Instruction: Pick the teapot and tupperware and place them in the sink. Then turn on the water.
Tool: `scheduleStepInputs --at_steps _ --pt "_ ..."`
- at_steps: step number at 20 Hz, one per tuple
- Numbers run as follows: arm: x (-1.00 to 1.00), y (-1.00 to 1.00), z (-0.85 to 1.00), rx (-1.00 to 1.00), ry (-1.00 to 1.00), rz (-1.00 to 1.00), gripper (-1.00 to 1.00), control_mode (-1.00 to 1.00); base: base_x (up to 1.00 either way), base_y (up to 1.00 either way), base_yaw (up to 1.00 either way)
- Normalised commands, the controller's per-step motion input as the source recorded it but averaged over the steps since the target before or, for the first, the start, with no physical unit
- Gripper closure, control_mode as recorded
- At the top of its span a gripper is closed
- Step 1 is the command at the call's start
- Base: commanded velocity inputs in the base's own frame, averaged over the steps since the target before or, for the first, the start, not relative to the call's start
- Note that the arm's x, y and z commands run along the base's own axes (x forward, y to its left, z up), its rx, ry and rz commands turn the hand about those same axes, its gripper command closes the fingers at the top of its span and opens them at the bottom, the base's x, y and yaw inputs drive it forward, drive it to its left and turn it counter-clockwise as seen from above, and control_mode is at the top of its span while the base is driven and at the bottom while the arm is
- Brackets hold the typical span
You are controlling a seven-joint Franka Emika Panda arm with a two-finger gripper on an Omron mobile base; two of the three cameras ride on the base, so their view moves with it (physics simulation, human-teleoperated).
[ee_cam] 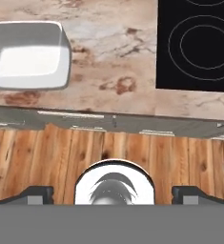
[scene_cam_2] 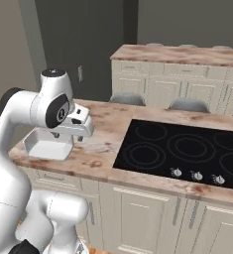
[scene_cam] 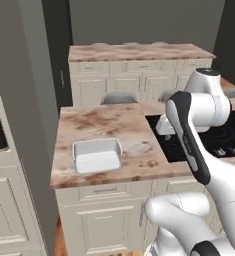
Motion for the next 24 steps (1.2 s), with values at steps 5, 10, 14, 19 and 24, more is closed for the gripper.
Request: scheduleStepInputs --at_steps 5,10,14,19,24 --pt "0.00 0.00 0.00 0.00 0.00 0.00 -1.00 1.00 0.68 0.02 0.06" --pt "0.01 0.00 0.00 0.00 0.00 0.00 -1.00 -1.00 0.04 0.00 0.01" --pt "0.03 0.68 -0.16 0.00 0.01 0.00 -1.00 -1.00 0.00 0.00 0.00" --pt "0.09 0.99 -0.32 -0.02 0.15 -0.02 -1.00 -1.00 0.00 0.00 0.00" --pt "0.35 0.54 -0.37 -0.01 0.05 -0.10 -1.00 -1.00 0.00 0.00 0.00"
